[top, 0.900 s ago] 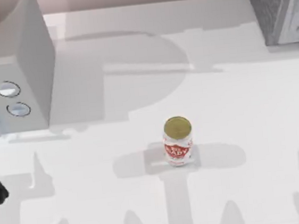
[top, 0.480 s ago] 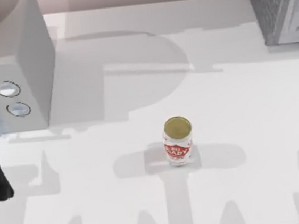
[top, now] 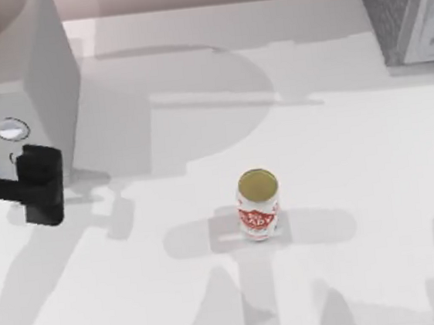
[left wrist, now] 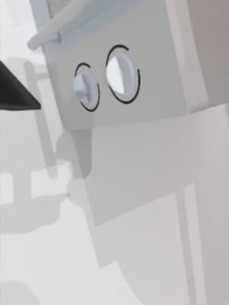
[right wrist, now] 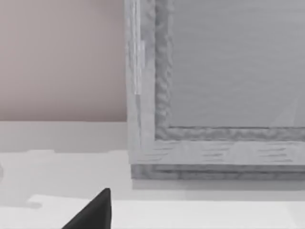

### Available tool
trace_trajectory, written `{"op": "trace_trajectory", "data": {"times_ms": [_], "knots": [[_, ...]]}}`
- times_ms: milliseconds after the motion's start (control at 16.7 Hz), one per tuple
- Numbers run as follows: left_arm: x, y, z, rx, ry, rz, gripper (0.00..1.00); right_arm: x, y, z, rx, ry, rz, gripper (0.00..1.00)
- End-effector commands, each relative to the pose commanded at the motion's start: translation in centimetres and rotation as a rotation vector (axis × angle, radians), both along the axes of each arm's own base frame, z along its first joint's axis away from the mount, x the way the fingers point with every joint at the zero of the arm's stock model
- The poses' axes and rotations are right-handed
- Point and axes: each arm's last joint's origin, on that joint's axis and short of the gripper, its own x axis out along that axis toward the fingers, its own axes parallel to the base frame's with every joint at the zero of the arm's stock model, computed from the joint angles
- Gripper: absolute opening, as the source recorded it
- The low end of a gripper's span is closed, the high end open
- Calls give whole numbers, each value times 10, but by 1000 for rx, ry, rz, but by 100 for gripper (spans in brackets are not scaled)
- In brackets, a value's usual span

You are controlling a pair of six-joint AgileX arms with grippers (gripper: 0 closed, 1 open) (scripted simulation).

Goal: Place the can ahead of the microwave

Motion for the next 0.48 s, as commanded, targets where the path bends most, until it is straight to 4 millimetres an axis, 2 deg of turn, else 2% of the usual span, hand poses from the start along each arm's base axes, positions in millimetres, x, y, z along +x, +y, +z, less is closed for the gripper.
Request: {"op": "trace_trajectory", "data": {"times_ms": [120, 240, 360, 480], "knots": [[29, -27, 18, 53, 138, -76, 100, 0, 0, 0, 0, 0, 0, 100], [61, -61, 27, 119, 275, -153, 100, 0, 0, 0, 0, 0, 0, 100], [90, -100, 24, 191, 404, -226, 100, 0, 0, 0, 0, 0, 0, 100], [115, -140, 11, 265, 519, -290, 100, 0, 0, 0, 0, 0, 0, 100]]}}
